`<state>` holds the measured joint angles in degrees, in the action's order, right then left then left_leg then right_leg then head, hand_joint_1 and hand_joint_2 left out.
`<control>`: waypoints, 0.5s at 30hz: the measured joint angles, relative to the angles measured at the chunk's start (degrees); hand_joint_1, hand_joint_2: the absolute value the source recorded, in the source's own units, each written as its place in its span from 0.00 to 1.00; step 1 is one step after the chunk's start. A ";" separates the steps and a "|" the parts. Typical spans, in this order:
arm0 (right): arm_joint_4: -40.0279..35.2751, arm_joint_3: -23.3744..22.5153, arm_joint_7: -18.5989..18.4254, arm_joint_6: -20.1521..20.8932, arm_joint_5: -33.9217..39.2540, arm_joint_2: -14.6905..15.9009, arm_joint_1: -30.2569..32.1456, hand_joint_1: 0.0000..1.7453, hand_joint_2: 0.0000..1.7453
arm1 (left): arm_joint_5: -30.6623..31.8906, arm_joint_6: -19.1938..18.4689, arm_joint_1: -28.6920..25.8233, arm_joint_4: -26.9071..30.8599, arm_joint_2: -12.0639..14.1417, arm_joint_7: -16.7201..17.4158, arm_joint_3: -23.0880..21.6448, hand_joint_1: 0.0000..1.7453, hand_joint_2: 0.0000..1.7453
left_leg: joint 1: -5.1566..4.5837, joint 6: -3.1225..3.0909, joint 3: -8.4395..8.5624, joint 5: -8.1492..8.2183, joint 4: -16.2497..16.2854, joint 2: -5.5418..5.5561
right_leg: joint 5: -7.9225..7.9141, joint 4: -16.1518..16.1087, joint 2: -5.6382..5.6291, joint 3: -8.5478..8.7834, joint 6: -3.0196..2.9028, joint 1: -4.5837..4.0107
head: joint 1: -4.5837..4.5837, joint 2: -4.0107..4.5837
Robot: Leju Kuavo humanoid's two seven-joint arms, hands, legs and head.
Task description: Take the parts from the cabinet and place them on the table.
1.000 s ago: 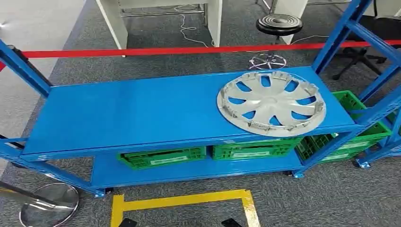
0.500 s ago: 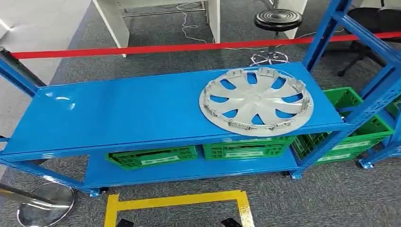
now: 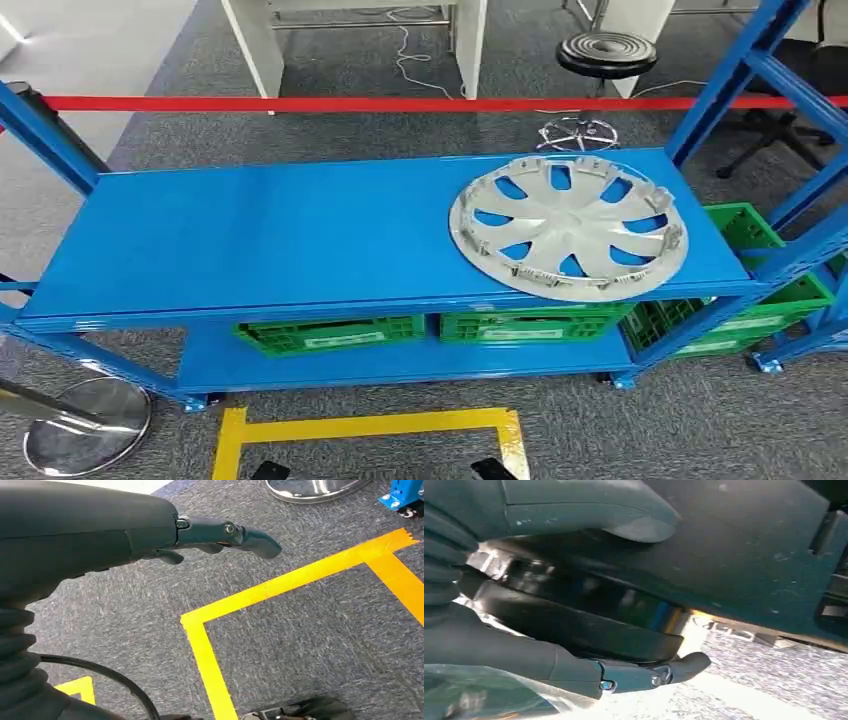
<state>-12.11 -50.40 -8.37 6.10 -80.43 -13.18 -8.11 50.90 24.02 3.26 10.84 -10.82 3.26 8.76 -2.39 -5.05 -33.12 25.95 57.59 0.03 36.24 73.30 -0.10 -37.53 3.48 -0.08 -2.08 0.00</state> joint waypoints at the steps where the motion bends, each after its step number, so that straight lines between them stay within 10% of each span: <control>1: 0.00 -0.02 -0.02 0.00 0.00 0.00 0.00 0.00 1.00 | 0.02 -0.02 0.02 0.00 -0.02 -0.02 0.00 0.00 1.00 | 0.07 0.28 0.05 0.18 0.27 0.07 | -2.52 -3.13 0.01 1.45 0.24 0.15 | 0.02 0.00; 3: 0.00 -0.09 -0.28 0.07 0.00 0.00 0.14 0.00 1.00 | 0.09 -0.18 -0.01 0.00 -0.07 -0.11 0.02 0.00 1.00 | 0.26 1.06 0.03 0.77 1.23 0.24 | -6.49 -11.81 0.00 5.24 0.18 0.30 | 0.00 0.00; 9: 0.17 -0.46 -0.26 0.55 0.22 -0.20 -0.09 0.00 1.00 | 0.57 -0.24 0.00 0.00 0.15 -0.24 0.02 0.00 1.00 | 0.00 2.66 -1.04 1.27 2.75 0.30 | -5.88 -14.25 -0.11 6.84 -3.16 0.59 | -0.15 0.00; 13: 0.13 -0.50 -0.31 0.66 0.22 -0.13 -0.20 0.00 1.00 | 0.61 -0.24 -0.04 0.00 0.07 -0.31 0.04 0.00 1.00 | 1.91 5.04 -6.84 8.56 16.55 0.17 | -5.99 -14.38 0.04 6.82 -3.56 0.86 | 0.57 0.00; 15: 0.13 -0.52 -0.31 0.72 0.22 -0.13 -0.20 0.00 1.00 | 0.65 -0.35 0.00 0.00 0.07 -0.31 0.04 0.00 1.00 | 2.82 5.71 -7.61 7.98 18.66 0.14 | -5.97 -14.37 0.05 6.91 -3.52 1.12 | 0.55 0.00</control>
<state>-11.98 -50.93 -8.68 6.82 -80.21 -13.31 -8.30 51.56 23.67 3.25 10.84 -10.75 2.95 8.81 0.43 0.66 -40.73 33.93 76.25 0.16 30.28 58.93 -0.06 -30.61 -0.04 1.04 -1.53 0.00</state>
